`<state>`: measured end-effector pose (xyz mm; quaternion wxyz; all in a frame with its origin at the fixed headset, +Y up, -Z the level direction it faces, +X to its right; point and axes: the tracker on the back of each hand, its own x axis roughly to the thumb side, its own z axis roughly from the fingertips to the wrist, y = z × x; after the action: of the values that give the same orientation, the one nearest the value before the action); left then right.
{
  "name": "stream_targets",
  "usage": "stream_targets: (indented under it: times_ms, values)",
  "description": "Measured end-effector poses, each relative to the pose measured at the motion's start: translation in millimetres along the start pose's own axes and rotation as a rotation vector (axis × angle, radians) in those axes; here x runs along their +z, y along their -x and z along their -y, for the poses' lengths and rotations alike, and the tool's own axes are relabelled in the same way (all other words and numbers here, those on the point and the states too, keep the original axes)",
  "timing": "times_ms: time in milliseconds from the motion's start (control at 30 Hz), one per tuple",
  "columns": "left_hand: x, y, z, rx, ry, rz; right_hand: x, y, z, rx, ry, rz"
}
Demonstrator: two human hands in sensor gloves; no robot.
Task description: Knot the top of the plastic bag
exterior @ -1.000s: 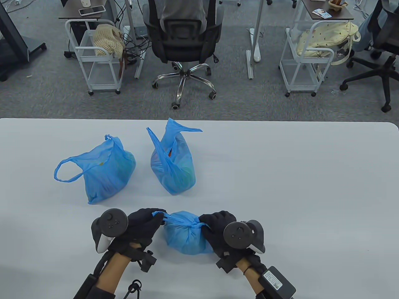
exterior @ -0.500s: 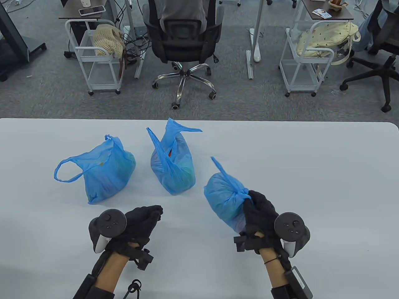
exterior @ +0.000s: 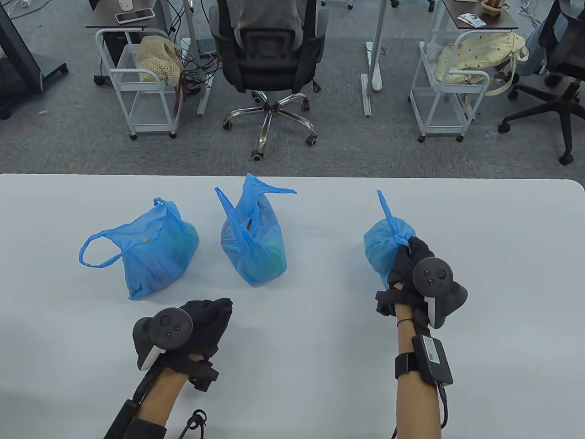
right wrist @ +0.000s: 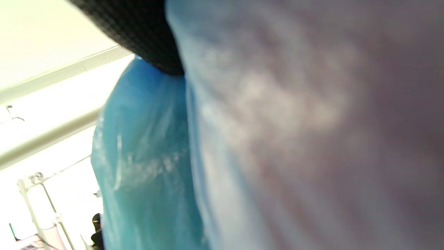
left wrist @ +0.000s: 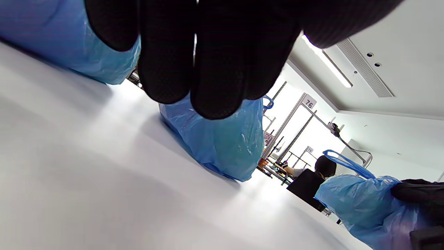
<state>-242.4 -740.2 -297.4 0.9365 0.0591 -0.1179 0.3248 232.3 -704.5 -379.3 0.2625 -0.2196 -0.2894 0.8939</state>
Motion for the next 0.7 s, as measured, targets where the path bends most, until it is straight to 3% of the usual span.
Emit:
stream_targets:
  times_ms: [200, 300, 400, 567, 700]
  values:
    - [-3, 8, -2, -0.004, -0.007, -0.032, -11, 15, -18, -0.001, 0.015, -0.095]
    - [-3, 12, -4, 0.017, -0.033, -0.058, -7, 17, -18, -0.029, 0.0, -0.075]
    - [-3, 14, -6, 0.039, -0.045, -0.07, -4, 8, -8, -0.031, 0.014, 0.011]
    - [-3, 14, -5, 0.034, -0.039, -0.065, 9, -34, 29, -0.102, 0.043, 0.241]
    - [-2, 13, -5, 0.036, -0.046, -0.063, 37, -63, 52, -0.216, -0.01, 0.378]
